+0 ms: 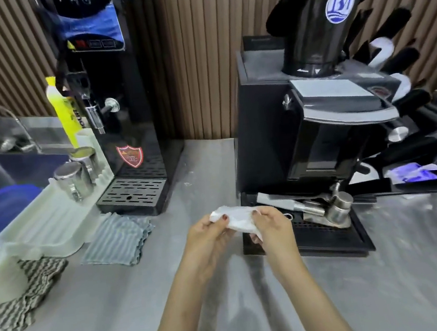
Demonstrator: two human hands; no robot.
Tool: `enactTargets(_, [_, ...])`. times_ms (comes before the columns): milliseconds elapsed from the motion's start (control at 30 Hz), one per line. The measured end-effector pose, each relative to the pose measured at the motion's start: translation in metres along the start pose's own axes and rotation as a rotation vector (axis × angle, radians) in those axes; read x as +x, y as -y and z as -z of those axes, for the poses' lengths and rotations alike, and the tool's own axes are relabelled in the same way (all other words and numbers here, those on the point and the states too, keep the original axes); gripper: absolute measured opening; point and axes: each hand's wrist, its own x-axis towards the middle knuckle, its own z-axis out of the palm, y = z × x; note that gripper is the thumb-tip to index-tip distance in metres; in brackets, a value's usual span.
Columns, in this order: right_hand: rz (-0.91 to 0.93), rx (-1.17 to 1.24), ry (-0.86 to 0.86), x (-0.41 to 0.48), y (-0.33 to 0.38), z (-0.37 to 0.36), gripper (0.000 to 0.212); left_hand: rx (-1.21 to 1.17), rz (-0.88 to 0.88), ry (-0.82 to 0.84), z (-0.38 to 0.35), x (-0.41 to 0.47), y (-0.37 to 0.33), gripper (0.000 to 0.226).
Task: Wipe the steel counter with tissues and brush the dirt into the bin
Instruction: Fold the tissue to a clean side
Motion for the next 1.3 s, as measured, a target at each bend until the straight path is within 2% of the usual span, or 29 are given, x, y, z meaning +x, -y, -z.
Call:
enactTargets(67, [-0.065, -0.032, 0.126, 0.009, 0.007, 0.002, 0.009, 0.091, -0.011, 0.0, -0.001, 0.007, -0.006, 0.017])
enactTargets(133, [-0.122, -0.027, 0.251, 0.017, 0.011, 0.005, 0.015, 0.188, -0.012, -0.018, -0.003, 0.012, -0.014, 0.02])
enactTargets(300, [-0.095, -0.128, 0.303, 0.035, 0.013, 0.001, 0.017, 0.192, 0.005, -0.115, -0.015, 0.019, -0.023, 0.026])
enactTargets(567, [0.036, -0.208, 0.232, 0.055, 0.007, 0.002, 0.016, 0.003, 0.053, -0.145, -0.016, 0.023, -0.01, 0.014])
enactTargets(633, [0.061, -0.218, 0.211, 0.056, 0.004, -0.002, 0.016, 0.015, 0.058, -0.148, -0.018, 0.027, -0.011, 0.018])
enactTargets(900, [0.092, -0.184, 0.004, 0.064, -0.008, -0.029, 0.018, 0.001, 0.112, 0.018, -0.01, 0.048, -0.016, 0.031])
enactTargets(1200, [0.138, -0.237, -0.131, 0.059, -0.017, -0.072, 0.022, 0.176, 0.104, -0.052, 0.028, 0.069, -0.027, 0.026])
enactTargets(1300, [0.124, -0.246, -0.174, 0.061, -0.022, -0.08, 0.018, 0.213, 0.13, -0.038, 0.038, 0.071, -0.03, 0.032])
